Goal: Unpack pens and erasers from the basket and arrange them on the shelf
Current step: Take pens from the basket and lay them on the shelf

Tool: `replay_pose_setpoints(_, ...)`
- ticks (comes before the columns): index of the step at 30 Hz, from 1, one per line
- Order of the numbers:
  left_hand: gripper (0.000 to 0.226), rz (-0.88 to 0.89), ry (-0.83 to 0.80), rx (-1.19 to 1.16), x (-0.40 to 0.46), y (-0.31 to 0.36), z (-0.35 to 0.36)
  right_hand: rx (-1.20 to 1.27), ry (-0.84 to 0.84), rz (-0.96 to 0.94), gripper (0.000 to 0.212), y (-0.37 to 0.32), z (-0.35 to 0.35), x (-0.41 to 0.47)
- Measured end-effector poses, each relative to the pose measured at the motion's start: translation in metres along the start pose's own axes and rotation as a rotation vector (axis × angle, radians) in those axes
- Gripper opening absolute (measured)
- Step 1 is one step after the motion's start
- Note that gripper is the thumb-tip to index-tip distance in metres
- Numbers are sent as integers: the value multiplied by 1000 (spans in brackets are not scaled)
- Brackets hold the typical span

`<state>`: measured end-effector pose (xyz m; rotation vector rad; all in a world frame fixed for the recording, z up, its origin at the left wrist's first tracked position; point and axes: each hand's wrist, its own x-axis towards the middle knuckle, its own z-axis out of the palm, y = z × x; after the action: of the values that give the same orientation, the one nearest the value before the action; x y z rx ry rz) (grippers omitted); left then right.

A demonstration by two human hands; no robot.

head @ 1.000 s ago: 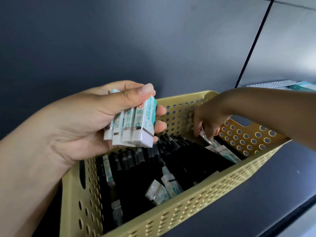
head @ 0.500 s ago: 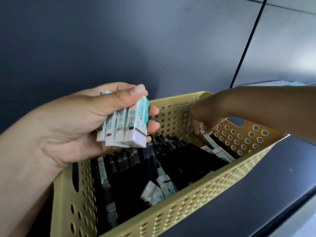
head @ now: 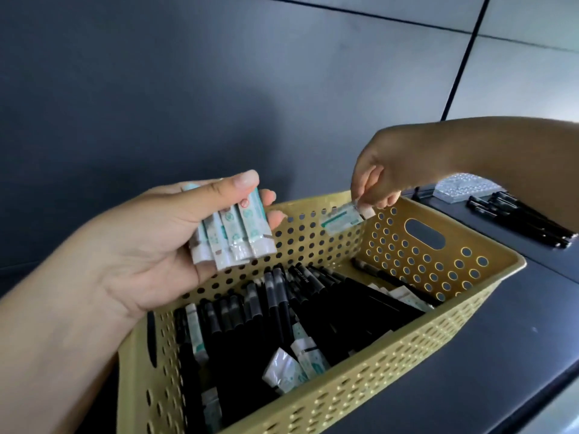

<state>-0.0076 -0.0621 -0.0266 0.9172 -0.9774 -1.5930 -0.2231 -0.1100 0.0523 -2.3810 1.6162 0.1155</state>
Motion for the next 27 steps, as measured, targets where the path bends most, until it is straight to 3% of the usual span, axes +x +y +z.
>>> replay_pose_setpoints(3, 22, 40, -23, -67, -8, 11, 2, 408, 233, -69, 6, -22, -4, -21)
replay_pose_setpoints(5, 27, 35, 40, -93, -15, 18, 8, 542, 364, -147, 7, -43, 2, -31)
replay_pose_setpoints(9, 37, 67, 42, -216, -19, 26, 11, 481, 598, -320, 11, -77, 26, -35)
replay_pose_setpoints(13, 30, 111, 81, -307, -22, 28, 14, 459, 714, -441, 11, -84, 43, -31)
replay_pose_setpoints(18, 24, 69, 55, -264, -21, 29, 9, 401, 615, -550, 31, -77, 43, -23)
replay_pose_setpoints(21, 26, 45, 29, -176, -21, 27, 9, 361, 380, -518, 76, -71, 38, -25)
replay_pose_setpoints(24, 46, 25, -6, -91, -21, 25, 11, 412, 187, -496, 116, -70, 44, -19)
replay_pose_setpoints(27, 47, -3, -42, -96, -23, 25, 11, 443, 281, -585, 113, -75, 51, -9)
